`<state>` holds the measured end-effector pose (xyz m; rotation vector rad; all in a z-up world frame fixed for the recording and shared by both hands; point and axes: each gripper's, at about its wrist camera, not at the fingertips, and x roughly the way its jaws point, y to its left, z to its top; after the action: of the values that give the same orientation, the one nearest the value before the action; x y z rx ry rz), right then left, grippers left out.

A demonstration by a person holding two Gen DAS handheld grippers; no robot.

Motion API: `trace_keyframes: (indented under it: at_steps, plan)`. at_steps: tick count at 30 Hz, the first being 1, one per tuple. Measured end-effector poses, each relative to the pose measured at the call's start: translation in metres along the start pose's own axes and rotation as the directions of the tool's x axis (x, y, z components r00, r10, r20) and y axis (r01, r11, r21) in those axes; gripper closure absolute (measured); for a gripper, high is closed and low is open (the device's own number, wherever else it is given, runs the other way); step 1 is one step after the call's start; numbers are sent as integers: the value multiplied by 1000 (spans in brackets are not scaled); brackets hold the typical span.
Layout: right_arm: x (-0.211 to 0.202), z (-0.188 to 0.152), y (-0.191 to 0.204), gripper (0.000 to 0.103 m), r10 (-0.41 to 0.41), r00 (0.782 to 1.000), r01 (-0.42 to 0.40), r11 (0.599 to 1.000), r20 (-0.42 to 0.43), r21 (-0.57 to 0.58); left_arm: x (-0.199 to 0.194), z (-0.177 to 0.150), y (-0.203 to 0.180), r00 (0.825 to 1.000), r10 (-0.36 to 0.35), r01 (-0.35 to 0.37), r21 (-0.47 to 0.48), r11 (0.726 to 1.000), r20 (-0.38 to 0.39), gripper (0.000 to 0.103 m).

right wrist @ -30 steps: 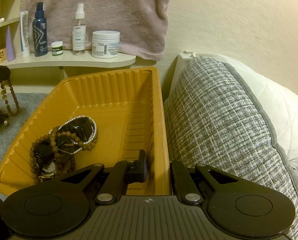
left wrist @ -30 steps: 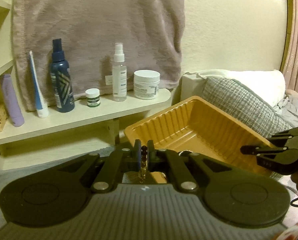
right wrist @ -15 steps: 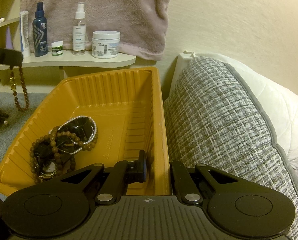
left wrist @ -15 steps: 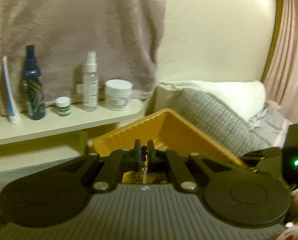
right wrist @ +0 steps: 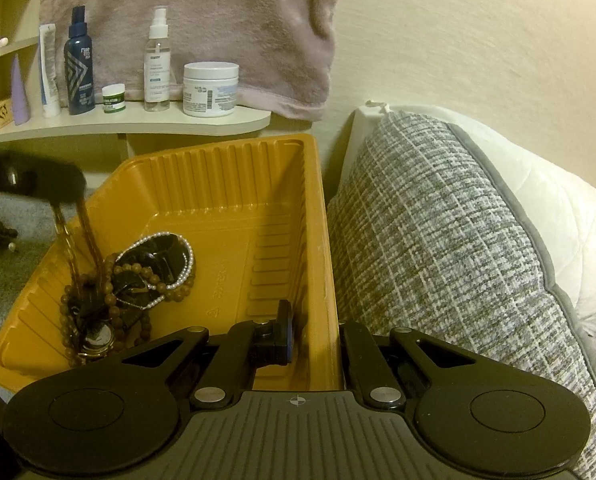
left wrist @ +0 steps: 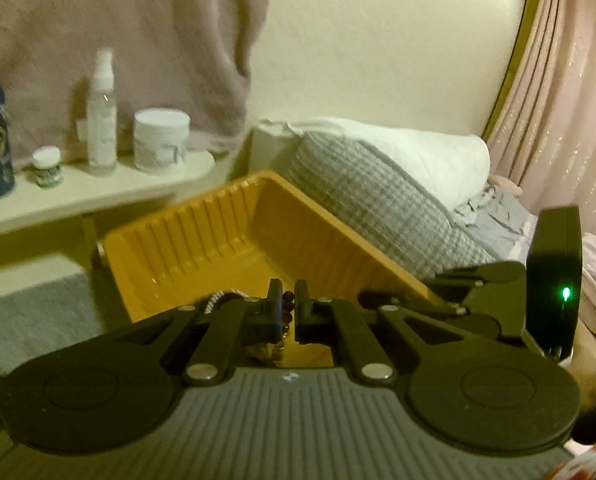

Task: Organize jewelry

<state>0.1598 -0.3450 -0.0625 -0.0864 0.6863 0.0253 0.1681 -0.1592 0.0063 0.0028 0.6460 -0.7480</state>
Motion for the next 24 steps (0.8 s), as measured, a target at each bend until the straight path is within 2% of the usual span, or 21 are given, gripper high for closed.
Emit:
trace_keyframes:
  at_steps: [8, 10, 15, 20, 24]
  plan:
    - [0, 0, 0, 97, 0, 1000, 0, 1000, -1, 0, 11, -15, -8, 998, 9, -7, 30, 1000, -58, 97]
    - [0, 0, 0, 97, -1, 1000, 1, 1000, -1, 0, 9, -17, -7, 998, 16, -14, 27, 1000, -57, 82]
    - [0, 0, 0, 97, -1, 1000, 1, 1000, -1, -2, -6, -14, 12, 996, 93, -92, 4, 996, -16, 82]
    - [1, -1, -1, 97, -1, 1000, 1, 1000, -1, 3, -34, -20, 46, 971, 237, -235, -52, 971, 40, 79]
    - [2, -2, -2, 97, 0, 1000, 0, 1000, -1, 7, -51, -42, 71, 933, 357, -353, -85, 932, 35, 78]
